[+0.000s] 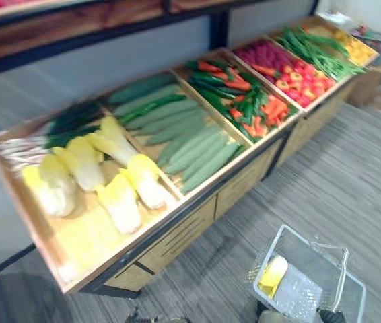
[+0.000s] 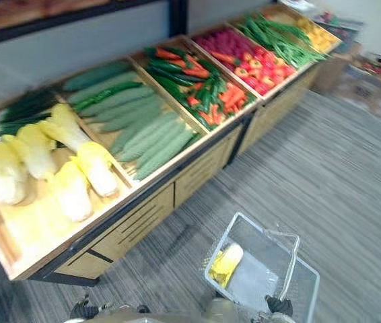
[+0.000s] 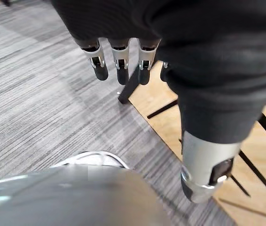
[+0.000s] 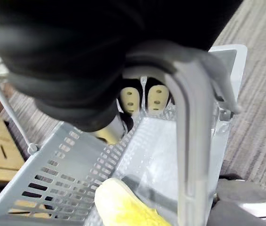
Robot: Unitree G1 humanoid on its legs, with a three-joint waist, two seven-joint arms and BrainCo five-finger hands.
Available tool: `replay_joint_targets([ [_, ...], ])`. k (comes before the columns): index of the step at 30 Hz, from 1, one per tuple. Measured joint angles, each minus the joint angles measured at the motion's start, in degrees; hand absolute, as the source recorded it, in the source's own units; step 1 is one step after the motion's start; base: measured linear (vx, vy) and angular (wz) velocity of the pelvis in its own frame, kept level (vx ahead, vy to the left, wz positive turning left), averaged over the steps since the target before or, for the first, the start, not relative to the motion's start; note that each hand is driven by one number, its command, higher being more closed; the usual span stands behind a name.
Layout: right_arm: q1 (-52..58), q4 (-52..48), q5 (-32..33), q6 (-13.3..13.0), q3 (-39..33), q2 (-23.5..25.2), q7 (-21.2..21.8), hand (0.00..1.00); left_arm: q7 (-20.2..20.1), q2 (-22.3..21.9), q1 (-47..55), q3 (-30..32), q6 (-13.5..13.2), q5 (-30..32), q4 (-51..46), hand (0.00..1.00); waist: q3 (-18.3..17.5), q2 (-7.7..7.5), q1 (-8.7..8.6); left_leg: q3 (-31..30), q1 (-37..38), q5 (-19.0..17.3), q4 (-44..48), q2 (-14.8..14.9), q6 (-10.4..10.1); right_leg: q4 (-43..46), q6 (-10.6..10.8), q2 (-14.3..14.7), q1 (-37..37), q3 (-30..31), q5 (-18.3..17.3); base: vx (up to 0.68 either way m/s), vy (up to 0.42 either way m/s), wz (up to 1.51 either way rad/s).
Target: Pick vegetable in the basket
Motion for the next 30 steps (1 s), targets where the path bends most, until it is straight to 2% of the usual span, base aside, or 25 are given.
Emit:
replay_joint_targets([
  [1, 0.53, -0.65, 0.13, 0.17, 0.56, 0.82, -0.03, 1.0, 0.03, 0.99, -0.09, -1.01, -0.12, 0.01, -1.62, 0.0, -0.51, -2.2, -1.05, 3.15, 0.5, -0.24, 1.04, -1.41, 0.47, 0.43, -1.43, 0.22, -2.04, -1.86, 2.37, -0.04, 0.256, -0.88],
  [2, -0.15, -1.45, 0.14, 0.18, 1.77, 0.76, -0.09, 1.0, 0.07, 1.14, 0.31, -1.14, -0.11, 0.01, -2.29, 0.0, -0.55, -2.57, -0.72, 2.94, -0.33, -0.87, 1.55, -2.28, 1.09, 1.63, -2.9, 0.23, -4.46, -3.28, 3.69, -0.05, 0.237, -1.58],
  [3, -1.16, -2.53, -0.01, -0.6, 4.78, 0.04, 0.09, 1.0, -0.11, 1.01, 0.54, -1.06, -0.04, 0.11, -2.01, 0.0, -0.39, -1.23, 0.31, 5.41, 0.36, -0.33, -2.75, -2.69, 3.65, -3.31, -7.5, 2.6, -5.18, -5.28, 10.45, -0.12, 0.22, -2.4],
  [4, -3.47, -2.59, -0.62, -1.07, 5.54, -0.09, 0.3, 1.0, -0.53, 0.28, 0.37, -0.01, -0.18, 0.15, -1.74, 0.0, 1.56, -1.32, 1.56, 14.02, 4.75, 1.37, -7.63, -2.95, 4.3, 8.37, -10.3, 1.23, -7.42, -11.85, 0.44, -0.17, 0.259, -2.56],
  [5, -3.48, -3.23, -0.67, -1.61, 5.01, -0.3, 0.31, 1.0, -0.58, 0.25, 0.49, -0.66, -0.21, 0.14, -2.49, 0.0, 2.61, -0.91, 0.2, 17.11, 8.04, 2.1, -9.86, -4.07, 4.59, 24.46, -9.3, -0.72, -6.83, -17.14, -11.15, -0.15, 0.223, -1.88],
  [6, -3.47, -3.11, -0.67, -1.8, 5.0, -0.48, 0.36, 1.0, -0.71, 0.38, 0.56, -1.24, -0.16, 0.06, -2.46, 0.0, 2.69, -0.67, 0.04, 18.35, 9.04, 2.26, -10.23, -4.38, 4.79, 27.51, -8.58, -1.18, -5.38, -18.19, -14.19, -0.06, 0.183, -1.25],
  [7, -2.76, -2.51, -0.66, -1.57, 4.94, -0.56, 0.49, 1.0, -1.04, 0.43, 0.65, -1.56, -0.25, 0.03, -2.48, 0.0, 2.27, 0.18, 0.15, 21.53, 10.0, 2.33, -10.73, -4.41, 4.89, 29.74, -8.22, -0.91, -1.34, -20.61, -17.1, -0.01, 0.089, -1.07],
  [8, -2.44, -1.95, -0.65, -1.47, 4.95, -0.45, 0.65, 1.0, -1.18, 0.46, 0.75, -1.55, -0.45, 0.02, -2.48, 0.0, 1.81, -0.13, 0.26, 23.45, 10.36, 2.33, -10.89, -4.57, 4.9, 28.25, -6.31, -0.39, 1.67, -21.66, -18.49, -0.01, 0.057, -1.36],
  [9, -2.77, -0.95, -0.65, -1.34, 4.96, -0.32, 0.86, 1.0, -1.24, 0.65, 0.84, -1.45, -0.58, 0.03, -2.71, 0.0, 1.55, -0.64, 0.35, 26.03, 10.37, 2.34, -10.68, -5.0, 4.9, 22.8, -4.15, 0.22, 4.91, -22.32, -19.97, 0.0, 0.001, -1.19],
  [12, -3.27, -0.82, -0.75, -0.75, 5.05, -0.22, 1.04, 1.0, -1.4, 0.37, 1.0, -0.38, -0.42, 0.04, -2.45, 0.0, 1.76, -1.26, 0.32, 32.95, 10.28, 2.5, -10.58, -5.81, 4.68, 9.47, -3.72, 2.3, 7.66, -22.62, -20.37, -0.07, -0.099, -1.28],
  [14, -2.1, -0.79, -0.87, -0.25, 5.07, -0.16, 1.05, 1.0, -1.39, -0.32, 0.79, -0.26, -0.35, 0.14, -2.19, 0.0, 1.87, -1.0, 0.05, 34.32, 10.9, 2.62, -9.88, -6.0, 4.53, 4.56, -3.79, 3.08, 9.65, -22.17, -20.42, -0.05, -0.161, -0.67],
  [15, -0.82, -0.62, -1.72, 0.03, 5.0, -0.17, 1.02, 1.0, -1.25, -0.59, 0.33, 0.02, -0.34, 0.14, -2.15, 0.0, 1.88, -0.37, -0.02, 34.26, 11.05, 2.89, -8.74, -5.19, 4.08, 1.69, -3.22, 4.03, 10.94, -21.91, -19.51, -0.03, -0.201, -0.32],
  [17, 0.76, -0.15, -1.71, 0.54, 4.06, 0.16, 0.33, 1.0, -1.04, -1.07, 0.05, 0.16, -0.4, 0.07, -2.37, 0.0, 1.82, -0.1, -0.21, 34.16, 10.8, 2.99, -4.83, -3.02, 3.91, -0.8, -3.72, 5.01, 12.08, -21.58, -18.88, -0.05, -0.197, -0.18],
  [18, 1.92, 0.43, -1.72, 0.62, 3.44, 0.24, -0.01, 1.0, -1.05, -1.01, 0.09, 0.57, -0.38, 0.03, -2.45, 0.0, 1.82, -0.24, -0.3, 34.01, 9.95, 2.98, 0.9, 0.16, 3.9, -2.01, -4.23, 5.82, 12.69, -21.0, -18.55, -0.09, -0.161, -0.2],
  [19, 2.11, 0.43, -1.72, 0.62, 3.06, 0.22, -0.02, 1.0, -1.03, -1.07, 0.1, 0.67, -0.38, 0.02, -2.47, 0.0, 1.88, -0.29, -0.26, 33.91, 9.7, 2.99, 3.69, 1.83, 3.89, -2.3, -4.63, 6.18, 12.84, -20.24, -18.3, -0.15, -0.201, -0.53],
  [20, 2.32, 0.51, -1.87, 0.58, 2.76, -0.15, 0.06, 1.0, -1.0, -1.13, 0.5, 1.09, -0.37, -0.09, -2.49, 0.0, 2.09, -0.41, 0.21, 30.22, 8.13, 3.79, 10.47, 5.35, 2.67, -2.33, -5.46, 7.0, 12.94, -18.13, -17.78, -0.1, -0.1, -0.52],
  [21, 2.27, 0.52, -1.91, 0.53, 2.76, -0.29, 0.07, 1.0, -1.0, -1.2, 0.6, 1.26, -0.37, -0.2, -2.52, 0.0, 2.14, -0.5, 0.23, 28.71, 7.67, 4.15, 11.66, 5.81, 2.46, -2.28, -5.45, 7.09, 12.98, -17.74, -17.79, -0.08, -0.122, -0.71],
  [22, 1.81, 0.68, -2.01, 0.42, 2.97, -0.72, 0.1, 1.0, -0.95, -1.41, 0.88, 1.91, -0.37, -0.29, -2.51, 0.0, 2.26, -0.32, 0.35, 20.42, 5.38, 4.63, 13.85, 5.51, 1.28, -1.9, -5.87, 7.01, 13.3, -15.84, -17.52, -0.05, -0.081, -0.71],
  [23, 1.31, 1.08, -2.16, 0.27, 3.28, -1.8, 0.1, 1.0, -0.83, -1.68, 1.33, 1.95, -0.4, -0.65, -2.51, 0.0, 2.33, -0.07, 0.39, 9.56, 4.03, 3.94, 12.0, 2.74, 0.22, -1.45, -5.89, 6.49, 13.35, -13.93, -17.5, -0.05, -0.081, -0.81],
  [24, 1.06, 1.34, -2.3, 0.1, 3.53, -2.05, 0.14, 1.0, -0.78, -1.79, 1.53, 1.92, -0.4, -0.79, -2.44, 0.0, 2.38, 0.01, 0.4, 4.49, 3.81, 3.71, 10.39, 1.26, -0.15, -1.4, -6.0, 6.32, 13.53, -13.0, -17.38, -0.05, -0.01, -0.91],
  [26, 0.89, 1.4, -2.31, -0.51, 4.61, -2.13, 0.15, 1.0, -0.41, -2.32, 2.36, 2.46, -0.57, -1.08, -2.45, 0.0, 2.36, 0.06, 0.6, -12.18, 4.35, 4.04, 0.68, -3.21, -0.78, -1.32, -5.51, 6.11, 12.88, -9.33, -17.14, -0.03, 0.069, -0.82],
  [28, 0.91, 1.4, -2.34, -0.51, 4.94, -2.33, 0.13, 1.0, -0.44, -2.42, 2.43, 2.74, -0.6, -1.08, -2.42, 0.0, 2.25, 0.3, 0.59, -18.47, 4.36, 6.01, -6.9, -4.04, -2.77, -1.65, -4.56, 6.35, 11.41, -7.22, -16.65, 0.01, 0.181, -0.59],
  [29, 0.96, 1.38, -2.36, -0.53, 5.01, -2.81, 0.13, 1.0, -0.44, -2.89, 2.51, 2.71, -0.59, -1.07, -2.23, 0.0, 2.1, 1.32, 0.62, -19.62, 4.73, 10.26, -11.09, -3.44, -3.93, -2.23, -3.32, 7.16, 10.75, -6.25, -16.17, 0.08, 0.245, -0.55],
  [30, 1.15, 1.42, -2.34, -0.44, 4.98, -3.15, 0.14, 1.0, -0.45, -3.2, 2.61, 2.72, -0.57, -1.06, -1.95, 0.0, 1.95, 2.05, 0.65, -19.45, 5.38, 10.15, -12.88, -3.02, -4.55, -2.72, -2.63, 7.47, 10.63, -5.7, -15.73, 0.07, 0.215, -0.38],
])
